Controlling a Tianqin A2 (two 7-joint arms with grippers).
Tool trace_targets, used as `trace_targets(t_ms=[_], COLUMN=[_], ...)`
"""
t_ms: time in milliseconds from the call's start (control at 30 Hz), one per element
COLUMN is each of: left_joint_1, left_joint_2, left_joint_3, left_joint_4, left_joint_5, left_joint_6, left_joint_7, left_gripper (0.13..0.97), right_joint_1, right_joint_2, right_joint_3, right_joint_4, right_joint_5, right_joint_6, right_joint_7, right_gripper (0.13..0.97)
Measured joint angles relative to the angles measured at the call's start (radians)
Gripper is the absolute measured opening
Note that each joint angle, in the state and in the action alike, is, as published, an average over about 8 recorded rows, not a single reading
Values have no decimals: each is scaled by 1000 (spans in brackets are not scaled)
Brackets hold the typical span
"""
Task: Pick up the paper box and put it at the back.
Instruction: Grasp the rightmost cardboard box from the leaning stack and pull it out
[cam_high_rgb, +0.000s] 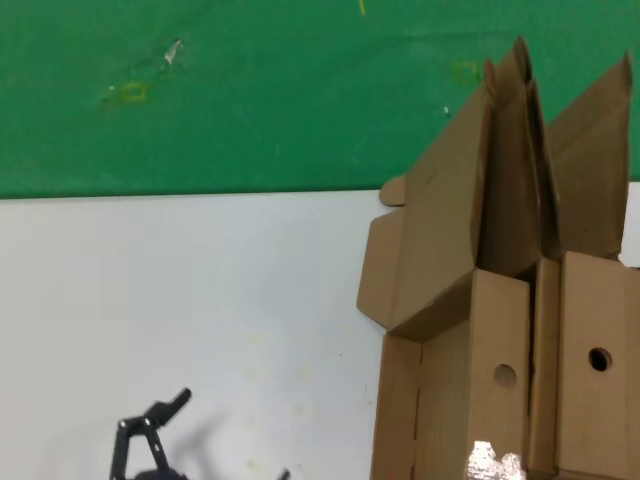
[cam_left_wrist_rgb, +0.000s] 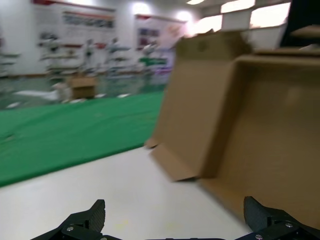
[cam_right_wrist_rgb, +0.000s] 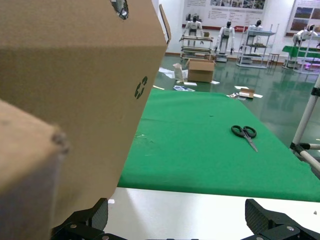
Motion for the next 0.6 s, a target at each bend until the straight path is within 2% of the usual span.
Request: trace_targets(t_ms=[167, 300, 433, 600], left_joint_1=[23, 18, -27, -123], left_joint_2=[-70, -121, -156, -182], left_joint_3=[25, 58, 95, 140], left_joint_4=[40, 88, 136, 163], left_joint_5=[-36, -38, -24, -1], left_joint_6=[151, 233, 259, 233], left_joint_7=[33, 60, 75, 51], left_gripper=[966, 966, 966, 966], right_joint_1=[0, 0, 0, 0], right_joint_2=[0, 0, 0, 0], right_joint_3=[0, 0, 0, 0], right_joint_4=[0, 0, 0, 0], right_joint_5=[0, 0, 0, 0], right_joint_6=[0, 0, 0, 0], right_joint_7=[0, 0, 0, 0], right_gripper=[966, 966, 966, 966])
